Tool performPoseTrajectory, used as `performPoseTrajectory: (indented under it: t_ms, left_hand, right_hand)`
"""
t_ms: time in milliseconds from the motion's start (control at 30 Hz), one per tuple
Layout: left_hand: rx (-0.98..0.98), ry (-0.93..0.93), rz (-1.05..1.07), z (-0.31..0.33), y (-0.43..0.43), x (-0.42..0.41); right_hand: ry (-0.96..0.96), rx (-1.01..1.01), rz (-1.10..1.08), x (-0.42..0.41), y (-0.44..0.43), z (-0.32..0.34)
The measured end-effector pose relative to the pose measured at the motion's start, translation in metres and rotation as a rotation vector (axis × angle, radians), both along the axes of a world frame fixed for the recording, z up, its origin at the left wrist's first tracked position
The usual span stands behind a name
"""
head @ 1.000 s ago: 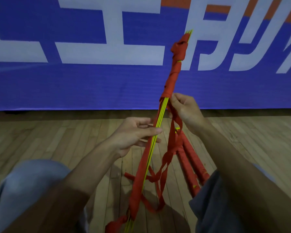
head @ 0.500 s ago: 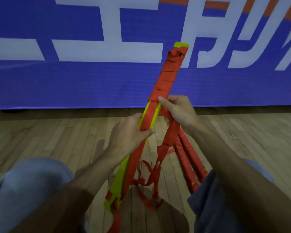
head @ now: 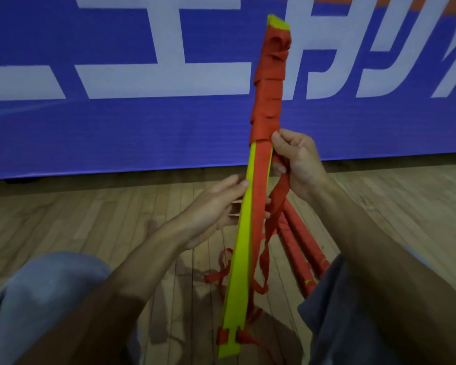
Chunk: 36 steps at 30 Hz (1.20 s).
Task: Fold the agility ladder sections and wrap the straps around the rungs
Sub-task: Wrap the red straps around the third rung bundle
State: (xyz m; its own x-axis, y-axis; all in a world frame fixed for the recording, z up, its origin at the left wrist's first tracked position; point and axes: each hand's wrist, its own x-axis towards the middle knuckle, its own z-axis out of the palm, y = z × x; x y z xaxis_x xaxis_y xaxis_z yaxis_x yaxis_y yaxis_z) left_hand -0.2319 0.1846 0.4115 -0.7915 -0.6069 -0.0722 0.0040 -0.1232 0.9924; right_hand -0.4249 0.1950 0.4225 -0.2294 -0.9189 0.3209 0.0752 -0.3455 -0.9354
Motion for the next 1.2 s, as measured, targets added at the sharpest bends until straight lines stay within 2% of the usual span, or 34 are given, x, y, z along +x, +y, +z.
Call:
performPoseTrajectory:
  t_ms: [33,267,433,500,667,933,1067,1200]
  left_hand:
    - [0.066,0.019,-0.045,0.002,0.001,0.001]
    - [0.125,0.054,-0.040,0.002,0.001,0.001]
    - [0.236,0.080,-0.136,0.007,-0.008,0.009]
    - [0.218,0.072,-0.128,0.009,-0.009,0.010]
    - [0.029,-0.050,-0.013,0.011,-0.006,0.010]
    - [-0.067,-0.156,0.311,0.008,-0.013,0.008]
    - [-0.125,-0.217,0.472,0.002,-0.021,0.009]
    - [-0.134,-0.241,0.493,0.004,-0.024,0.010]
  right_hand:
    - [-0.012,-0.013,0.017,0.000,0.001,0.002]
    - [-0.056,-0.057,0.114,-0.001,0.006,0.012]
    - [-0.063,-0.053,0.104,-0.004,0.005,0.007]
    - [-0.053,-0.054,0.116,-0.004,0.005,0.006]
    - [-0.019,-0.010,0.173,-0.001,0.003,0.003]
    - [0.255,0.268,-0.076,0.021,-0.002,0.000]
    - [0.255,0.316,-0.071,0.034,-0.001,-0.001]
    - [0.187,0.247,-0.086,0.041,-0.001,-0.002]
